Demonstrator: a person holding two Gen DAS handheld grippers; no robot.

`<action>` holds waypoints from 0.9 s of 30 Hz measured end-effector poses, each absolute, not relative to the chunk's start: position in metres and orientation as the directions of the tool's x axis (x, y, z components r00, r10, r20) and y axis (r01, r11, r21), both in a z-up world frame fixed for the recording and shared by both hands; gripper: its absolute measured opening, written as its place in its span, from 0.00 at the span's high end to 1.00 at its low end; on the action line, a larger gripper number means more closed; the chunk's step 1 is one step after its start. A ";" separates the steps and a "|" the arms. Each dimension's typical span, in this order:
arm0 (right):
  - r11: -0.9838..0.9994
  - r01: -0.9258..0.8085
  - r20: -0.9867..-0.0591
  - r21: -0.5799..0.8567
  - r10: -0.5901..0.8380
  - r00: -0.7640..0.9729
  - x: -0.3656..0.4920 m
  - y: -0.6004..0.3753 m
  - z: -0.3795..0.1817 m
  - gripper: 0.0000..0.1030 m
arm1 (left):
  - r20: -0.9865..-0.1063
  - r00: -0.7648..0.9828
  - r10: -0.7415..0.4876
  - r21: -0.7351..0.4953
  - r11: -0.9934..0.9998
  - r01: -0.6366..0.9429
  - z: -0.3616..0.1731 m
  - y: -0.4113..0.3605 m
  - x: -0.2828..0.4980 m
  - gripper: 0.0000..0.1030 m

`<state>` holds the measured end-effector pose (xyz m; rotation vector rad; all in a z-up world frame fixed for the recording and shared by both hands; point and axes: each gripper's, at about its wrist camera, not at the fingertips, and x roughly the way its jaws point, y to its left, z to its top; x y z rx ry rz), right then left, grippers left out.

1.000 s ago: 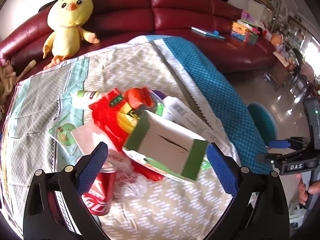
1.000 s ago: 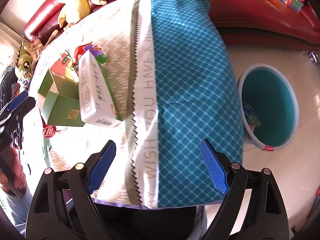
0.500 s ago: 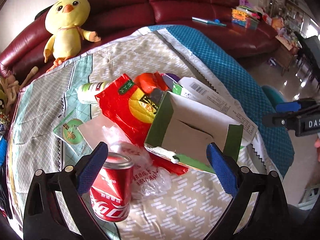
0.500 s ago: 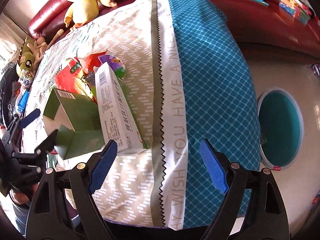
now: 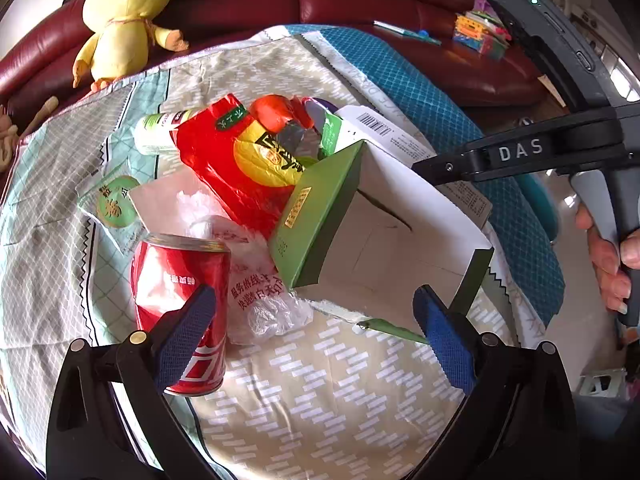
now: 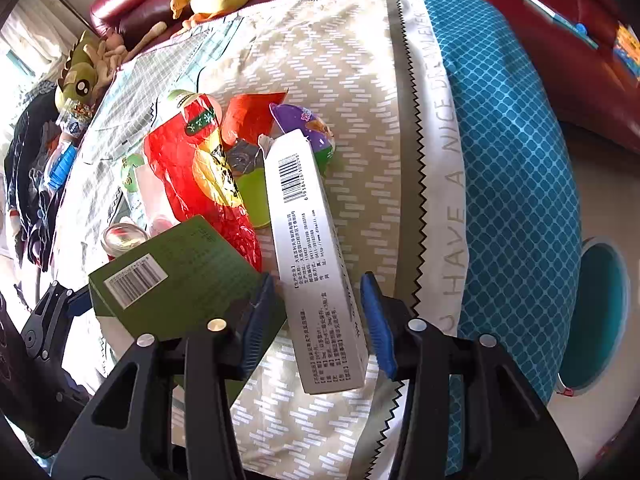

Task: Collect trash
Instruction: 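Grasp the white medicine box with the right tool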

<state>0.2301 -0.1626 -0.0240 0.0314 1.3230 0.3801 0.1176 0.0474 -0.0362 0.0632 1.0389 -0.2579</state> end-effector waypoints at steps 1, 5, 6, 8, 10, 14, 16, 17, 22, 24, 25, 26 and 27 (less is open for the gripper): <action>0.937 -0.262 -0.940 0.230 0.283 0.188 0.231 -0.160 -0.027 0.67 | -0.860 0.475 -0.184 -0.074 0.968 0.240 -0.037 0.047 0.117 0.04; 0.939 -0.279 -0.942 0.200 0.263 0.209 0.222 -0.165 -0.024 0.68 | -0.868 0.458 -0.194 -0.081 0.964 0.254 -0.041 0.040 0.112 0.04; 0.942 -0.271 -0.943 0.197 0.258 0.211 0.218 -0.172 -0.023 0.68 | -0.869 0.453 -0.196 -0.079 0.961 0.264 -0.041 0.037 0.110 0.04; 0.947 -0.250 -0.943 0.201 0.256 0.213 0.207 -0.189 -0.023 0.68 | -0.871 0.446 -0.206 -0.078 0.954 0.288 -0.042 0.030 0.104 0.04; 0.952 -0.223 -0.942 0.212 0.260 0.214 0.197 -0.207 -0.024 0.68 | -0.873 0.438 -0.214 -0.078 0.948 0.307 -0.043 0.025 0.098 0.04; 0.957 -0.169 -0.937 0.236 0.270 0.221 0.176 -0.237 -0.026 0.70 | -0.881 0.408 -0.238 -0.105 0.941 0.322 -0.047 0.019 0.086 0.04; 0.954 -0.152 -0.931 0.257 0.287 0.225 0.166 -0.245 -0.027 0.70 | -0.884 0.401 -0.241 -0.112 0.941 0.318 -0.048 0.020 0.081 0.04; 0.953 -0.148 -0.929 0.265 0.293 0.228 0.161 -0.247 -0.027 0.70 | -0.886 0.398 -0.237 -0.111 0.943 0.314 -0.048 0.021 0.078 0.04; 0.948 -0.142 -0.927 0.286 0.311 0.212 0.142 -0.248 -0.033 0.70 | -0.885 0.397 -0.242 -0.122 0.944 0.305 -0.043 0.032 0.060 0.04; 0.947 -0.136 -0.926 0.292 0.316 0.208 0.135 -0.247 -0.037 0.69 | -0.885 0.396 -0.243 -0.125 0.946 0.300 -0.042 0.038 0.053 0.04; 0.947 -0.139 -0.924 0.291 0.315 0.215 0.132 -0.246 -0.037 0.69 | -0.886 0.395 -0.243 -0.129 0.947 0.293 -0.043 0.042 0.051 0.04; 0.947 -0.145 -0.924 0.287 0.313 0.217 0.129 -0.244 -0.037 0.69 | -0.887 0.392 -0.243 -0.136 0.950 0.282 -0.045 0.045 0.049 0.04; 0.946 -0.151 -0.924 0.287 0.315 0.216 0.127 -0.242 -0.036 0.69 | -0.889 0.387 -0.243 -0.144 0.953 0.267 -0.046 0.049 0.048 0.04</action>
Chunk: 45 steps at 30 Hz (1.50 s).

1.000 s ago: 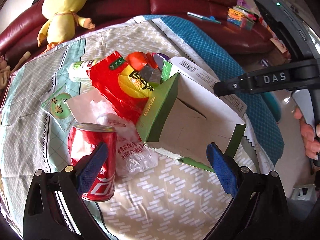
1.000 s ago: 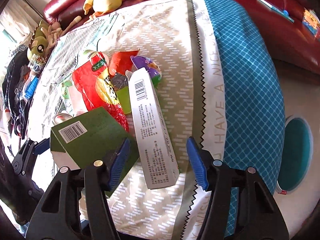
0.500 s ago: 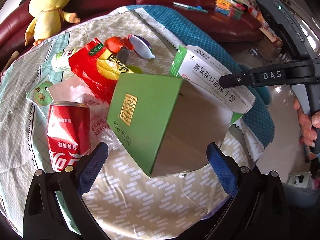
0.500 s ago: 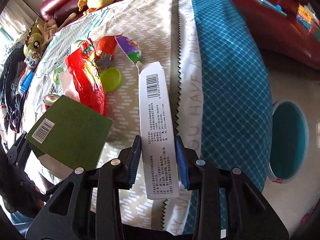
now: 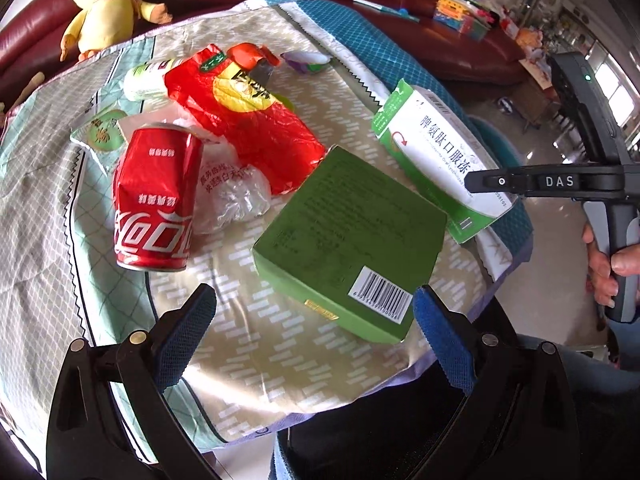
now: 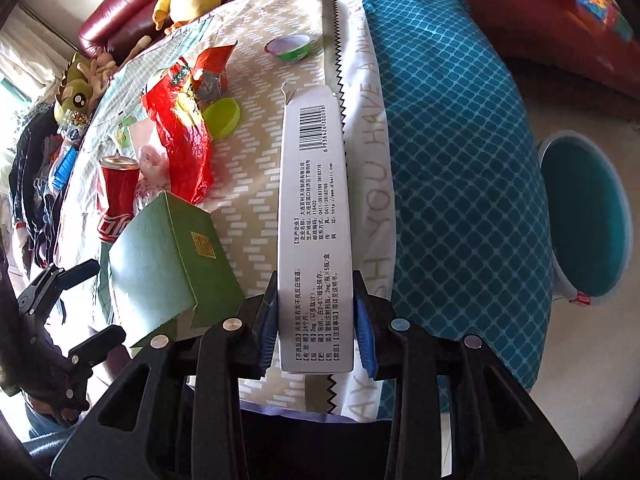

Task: Collect trash
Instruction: 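Grasp the white medicine box with the right tool, then grasp the green box with the left tool while the right tool holds the medicine box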

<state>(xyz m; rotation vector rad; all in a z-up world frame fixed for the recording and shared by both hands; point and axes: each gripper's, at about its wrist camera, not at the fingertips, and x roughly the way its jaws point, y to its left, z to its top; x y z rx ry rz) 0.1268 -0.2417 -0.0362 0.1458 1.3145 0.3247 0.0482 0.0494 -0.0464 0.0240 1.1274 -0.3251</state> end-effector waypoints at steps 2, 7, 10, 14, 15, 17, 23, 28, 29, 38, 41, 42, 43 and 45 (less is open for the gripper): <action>0.944 -0.165 -0.926 0.285 0.316 0.208 0.124 -0.236 -0.037 0.69 | -0.892 0.382 -0.241 -0.156 0.958 0.240 -0.049 0.058 0.048 0.04; 0.950 -0.176 -0.934 0.259 0.293 0.204 0.130 -0.230 -0.036 0.69 | -0.891 0.362 -0.274 -0.216 0.957 0.194 -0.059 0.069 0.054 0.04; 0.952 -0.200 -0.941 0.232 0.272 0.200 0.137 -0.223 -0.035 0.68 | -0.880 0.344 -0.329 -0.285 0.943 0.173 -0.067 0.070 0.061 0.04; 0.951 -0.221 -0.946 0.216 0.260 0.194 0.144 -0.216 -0.038 0.68 | -0.869 0.336 -0.364 -0.326 0.931 0.165 -0.073 0.064 0.070 0.03; 0.951 -0.222 -0.947 0.214 0.258 0.191 0.146 -0.216 -0.040 0.69 | -0.868 0.332 -0.368 -0.329 0.929 0.170 -0.074 0.061 0.072 0.03; 0.951 -0.216 -0.947 0.223 0.263 0.182 0.146 -0.219 -0.045 0.70 | -0.869 0.329 -0.370 -0.324 0.927 0.186 -0.074 0.053 0.076 0.03; 0.949 -0.189 -0.935 0.253 0.290 0.205 0.138 -0.241 -0.046 0.70 | -0.868 0.316 -0.383 -0.337 0.922 0.191 -0.084 0.043 0.087 0.03; 0.947 -0.174 -0.929 0.269 0.303 0.214 0.134 -0.254 -0.046 0.70 | -0.877 0.325 -0.352 -0.295 0.931 0.214 -0.079 0.026 0.095 0.03; 0.947 -0.170 -0.927 0.271 0.305 0.218 0.133 -0.257 -0.046 0.70 | -0.880 0.328 -0.344 -0.280 0.932 0.229 -0.077 0.019 0.097 0.03; 0.941 -0.161 -0.919 0.299 0.329 0.217 0.117 -0.282 -0.044 0.69 | -0.883 0.353 -0.311 -0.181 0.917 0.356 -0.063 -0.033 0.107 0.05; 0.936 -0.139 -0.912 0.324 0.348 0.215 0.120 -0.287 -0.044 0.69 | -0.883 0.373 -0.284 -0.134 0.916 0.378 -0.066 -0.045 0.106 0.05; 0.936 -0.141 -0.912 0.321 0.346 0.222 0.121 -0.288 -0.042 0.69 | -0.883 0.371 -0.287 -0.137 0.915 0.380 -0.066 -0.046 0.107 0.05; 0.937 -0.149 -0.911 0.316 0.343 0.230 0.121 -0.287 -0.040 0.70 | -0.884 0.366 -0.292 -0.144 0.914 0.380 -0.067 -0.047 0.108 0.05; 0.939 -0.160 -0.910 0.306 0.337 0.240 0.119 -0.287 -0.039 0.70 | -0.884 0.361 -0.296 -0.153 0.914 0.376 -0.069 -0.045 0.110 0.05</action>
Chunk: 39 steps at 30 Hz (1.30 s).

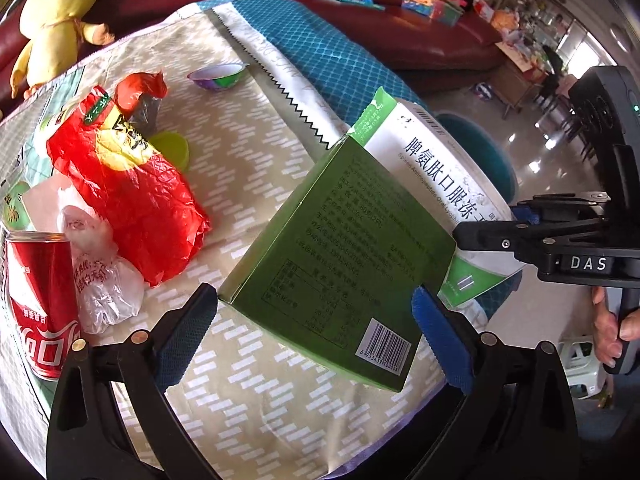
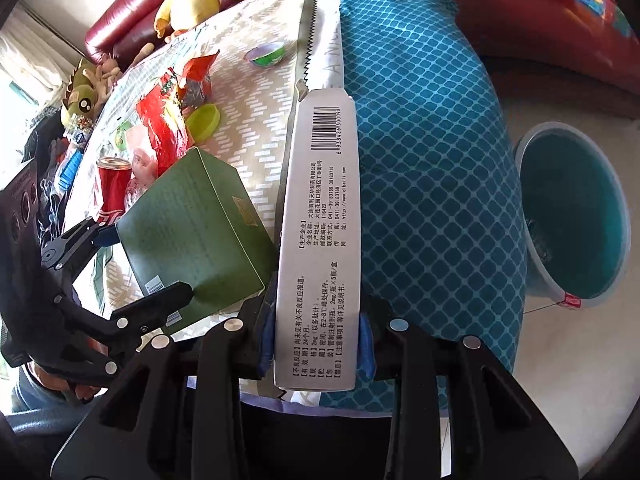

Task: Collect trash
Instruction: 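Grasp the green box with the left tool while the right tool holds the medicine box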

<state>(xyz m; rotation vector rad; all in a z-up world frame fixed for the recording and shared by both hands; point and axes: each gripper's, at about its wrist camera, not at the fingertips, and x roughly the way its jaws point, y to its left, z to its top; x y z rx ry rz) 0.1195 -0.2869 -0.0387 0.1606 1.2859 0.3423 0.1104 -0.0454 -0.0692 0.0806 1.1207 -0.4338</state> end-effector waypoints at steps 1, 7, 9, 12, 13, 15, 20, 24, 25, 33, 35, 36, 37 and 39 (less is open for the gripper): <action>0.940 -0.161 -0.912 0.300 0.332 0.240 0.118 -0.288 -0.040 0.70 | -0.883 0.359 -0.301 -0.161 0.915 0.371 -0.071 -0.044 0.111 0.05; 0.932 -0.130 -0.902 0.337 0.359 0.240 0.105 -0.304 -0.048 0.70 | -0.868 0.349 -0.354 -0.246 0.916 0.317 -0.085 -0.032 0.113 0.03; 0.934 -0.130 -0.904 0.333 0.355 0.239 0.102 -0.306 -0.047 0.70 | -0.864 0.358 -0.354 -0.246 0.917 0.313 -0.085 -0.033 0.111 0.03; 0.949 -0.110 -0.915 0.295 0.314 0.253 0.096 -0.314 -0.045 0.71 | -0.861 0.367 -0.353 -0.248 0.920 0.304 -0.085 -0.035 0.106 0.03; 0.951 -0.100 -0.914 0.294 0.310 0.261 0.094 -0.318 -0.044 0.71 | -0.861 0.366 -0.354 -0.251 0.920 0.300 -0.086 -0.035 0.103 0.02; 0.945 -0.073 -0.907 0.317 0.325 0.268 0.092 -0.326 -0.041 0.71 | -0.860 0.376 -0.346 -0.242 0.924 0.297 -0.084 -0.037 0.099 0.03; 0.923 -0.088 -0.853 0.375 0.381 0.356 0.084 -0.333 -0.008 0.71 | -0.859 0.370 -0.355 -0.222 0.908 0.355 -0.074 -0.053 0.090 0.03; 0.907 -0.160 -0.823 0.389 0.420 0.382 0.083 -0.322 0.011 0.71 | -0.861 0.390 -0.327 -0.148 0.894 0.422 -0.069 -0.074 0.080 0.03; 0.907 -0.171 -0.827 0.384 0.421 0.373 0.082 -0.318 0.009 0.71 | -0.861 0.384 -0.333 -0.152 0.890 0.430 -0.068 -0.076 0.079 0.03; 0.907 -0.177 -0.803 0.381 0.420 0.422 0.070 -0.323 0.033 0.71 | -0.866 0.368 -0.337 -0.163 0.888 0.430 -0.072 -0.075 0.078 0.03; 0.909 -0.181 -0.817 0.376 0.417 0.398 0.073 -0.317 0.027 0.71 | -0.864 0.371 -0.341 -0.164 0.886 0.433 -0.073 -0.076 0.077 0.03; 0.913 -0.181 -0.830 0.365 0.407 0.382 0.075 -0.313 0.021 0.71 | -0.862 0.373 -0.343 -0.164 0.885 0.435 -0.073 -0.076 0.076 0.03; 0.919 -0.176 -0.844 0.354 0.395 0.362 0.077 -0.309 0.011 0.71 | -0.861 0.373 -0.347 -0.166 0.883 0.439 -0.073 -0.076 0.075 0.03; 0.928 -0.155 -0.866 0.339 0.372 0.335 0.080 -0.306 -0.006 0.71 | -0.861 0.358 -0.362 -0.182 0.876 0.447 -0.074 -0.074 0.073 0.03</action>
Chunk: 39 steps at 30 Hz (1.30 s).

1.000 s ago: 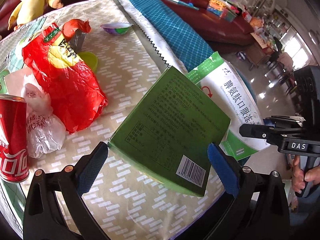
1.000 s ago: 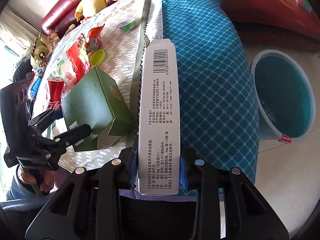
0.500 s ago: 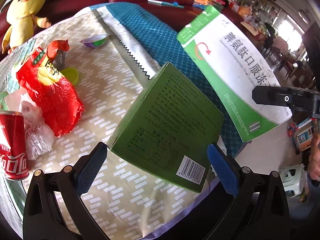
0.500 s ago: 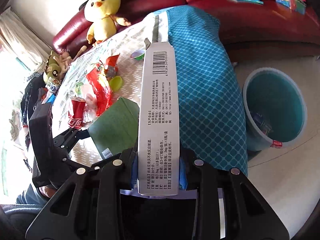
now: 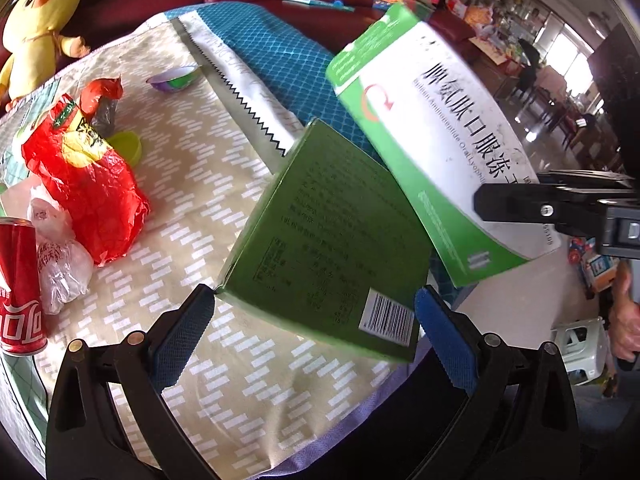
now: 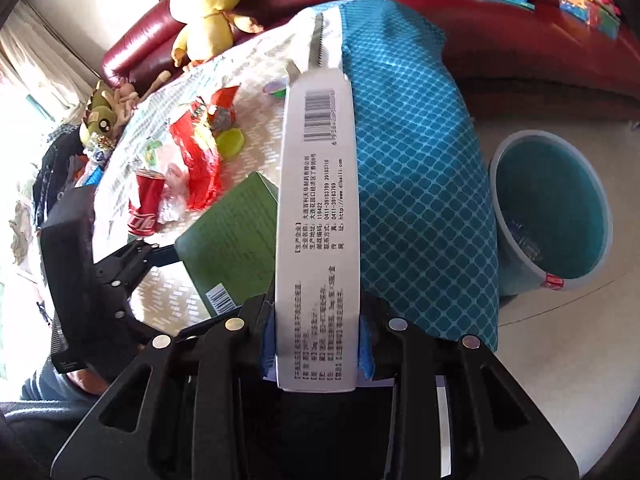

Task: Collect trash
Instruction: 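Grasp the green box with the left tool while the right tool holds the medicine box, then carry the green box and medicine box with both tools over the bin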

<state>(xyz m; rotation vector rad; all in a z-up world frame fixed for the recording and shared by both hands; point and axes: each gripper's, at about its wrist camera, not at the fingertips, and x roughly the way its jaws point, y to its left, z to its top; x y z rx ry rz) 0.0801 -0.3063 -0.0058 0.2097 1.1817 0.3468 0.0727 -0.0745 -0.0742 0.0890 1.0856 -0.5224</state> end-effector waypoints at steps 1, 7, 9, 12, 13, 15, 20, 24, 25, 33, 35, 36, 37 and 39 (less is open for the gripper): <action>0.929 -0.150 -0.875 0.337 0.368 0.315 0.081 -0.304 -0.012 0.71 | -0.860 0.353 -0.367 -0.189 0.874 0.448 -0.074 -0.074 0.071 0.03; 0.946 -0.142 -0.914 0.290 0.318 0.250 0.079 -0.290 -0.034 0.71 | -0.842 0.354 -0.406 -0.264 0.884 0.387 -0.072 -0.043 0.073 0.03; 0.946 -0.139 -0.919 0.292 0.318 0.235 0.081 -0.288 -0.041 0.71 | -0.842 0.334 -0.423 -0.308 0.886 0.348 -0.077 -0.030 0.076 0.03; 0.946 -0.136 -0.918 0.295 0.321 0.235 0.080 -0.287 -0.044 0.71 | -0.843 0.336 -0.421 -0.322 0.894 0.311 -0.079 -0.019 0.080 0.03; 0.946 -0.133 -0.917 0.296 0.320 0.237 0.081 -0.288 -0.043 0.71 | -0.843 0.345 -0.412 -0.305 0.896 0.323 -0.077 -0.020 0.079 0.03; 0.948 -0.125 -0.918 0.292 0.315 0.243 0.083 -0.291 -0.042 0.71 | -0.849 0.352 -0.394 -0.259 0.891 0.373 -0.072 -0.026 0.074 0.04; 0.948 -0.102 -0.915 0.302 0.318 0.247 0.084 -0.297 -0.042 0.71 | -0.870 0.338 -0.360 -0.209 0.889 0.408 -0.079 -0.037 0.062 0.04; 0.944 -0.096 -0.910 0.316 0.330 0.251 0.083 -0.302 -0.043 0.71 | -0.879 0.370 -0.300 -0.191 0.933 0.304 -0.091 -0.041 0.067 0.07; 0.943 -0.095 -0.909 0.318 0.332 0.254 0.083 -0.302 -0.043 0.71 | -0.876 0.382 -0.293 -0.194 0.941 0.275 -0.091 -0.040 0.072 0.15; 0.940 -0.078 -0.894 0.331 0.339 0.294 0.081 -0.314 -0.037 0.71 | -0.895 0.409 -0.178 -0.145 0.983 0.111 -0.093 -0.013 0.100 0.97; 0.936 -0.065 -0.884 0.346 0.348 0.310 0.083 -0.320 -0.033 0.71 | -0.883 0.432 -0.183 -0.148 0.983 0.113 -0.082 -0.010 0.101 0.97; 0.933 -0.058 -0.877 0.356 0.355 0.324 0.084 -0.325 -0.030 0.71 | -0.873 0.452 -0.181 -0.137 0.982 0.128 -0.074 -0.011 0.100 0.97; 0.930 -0.051 -0.869 0.363 0.358 0.341 0.085 -0.330 -0.025 0.71 | -0.864 0.471 -0.180 -0.127 0.982 0.143 -0.066 -0.013 0.098 0.97; 0.925 -0.034 -0.855 0.378 0.363 0.370 0.086 -0.341 -0.017 0.71 | -0.853 0.490 -0.178 -0.116 0.981 0.155 -0.055 -0.015 0.098 0.97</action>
